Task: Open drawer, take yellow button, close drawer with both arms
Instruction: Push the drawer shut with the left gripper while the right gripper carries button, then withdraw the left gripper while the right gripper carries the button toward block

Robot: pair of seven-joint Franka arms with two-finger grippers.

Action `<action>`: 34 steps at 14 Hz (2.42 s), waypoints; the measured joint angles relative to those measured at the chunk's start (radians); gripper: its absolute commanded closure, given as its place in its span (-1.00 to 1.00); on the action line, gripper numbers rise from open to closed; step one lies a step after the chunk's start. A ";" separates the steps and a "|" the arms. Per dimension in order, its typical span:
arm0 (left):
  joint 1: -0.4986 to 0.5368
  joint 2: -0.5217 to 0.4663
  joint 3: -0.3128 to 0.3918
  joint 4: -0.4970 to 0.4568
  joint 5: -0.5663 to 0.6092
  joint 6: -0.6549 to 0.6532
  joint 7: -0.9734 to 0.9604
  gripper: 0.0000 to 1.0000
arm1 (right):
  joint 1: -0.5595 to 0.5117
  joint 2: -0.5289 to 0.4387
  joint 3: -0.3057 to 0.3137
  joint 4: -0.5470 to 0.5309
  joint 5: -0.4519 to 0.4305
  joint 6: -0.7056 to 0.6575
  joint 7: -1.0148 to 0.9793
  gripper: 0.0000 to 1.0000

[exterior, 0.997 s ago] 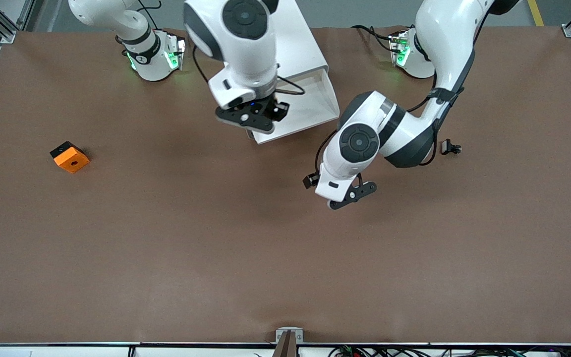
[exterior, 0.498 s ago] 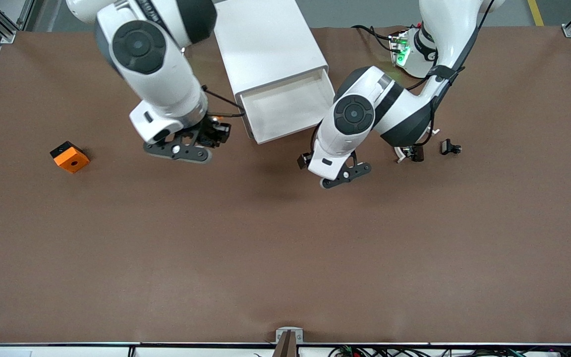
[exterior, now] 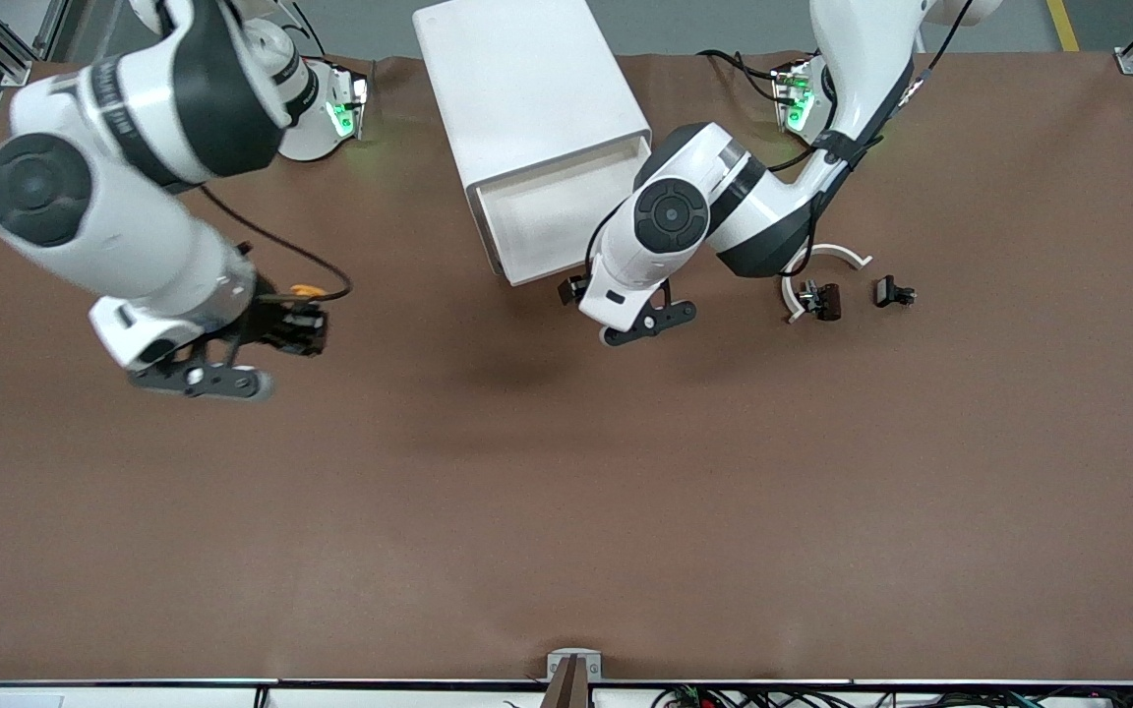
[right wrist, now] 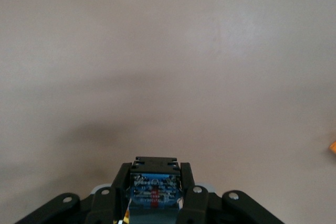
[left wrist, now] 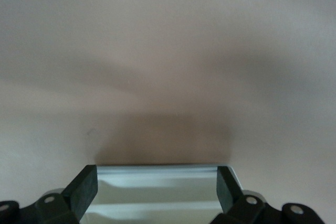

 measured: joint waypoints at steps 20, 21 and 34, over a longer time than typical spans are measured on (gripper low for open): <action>-0.106 0.032 -0.129 -0.030 -0.025 -0.028 -0.199 -1.00 | -0.324 0.021 0.001 -0.609 -0.113 0.752 -0.380 1.00; -0.107 0.032 -0.137 -0.031 -0.025 -0.030 -0.209 -1.00 | -0.335 0.021 0.001 -0.626 -0.114 0.773 -0.380 1.00; 0.137 0.024 -0.145 0.111 -0.024 -0.079 -0.364 -1.00 | -0.431 0.101 0.002 -0.760 -0.114 1.062 -0.444 1.00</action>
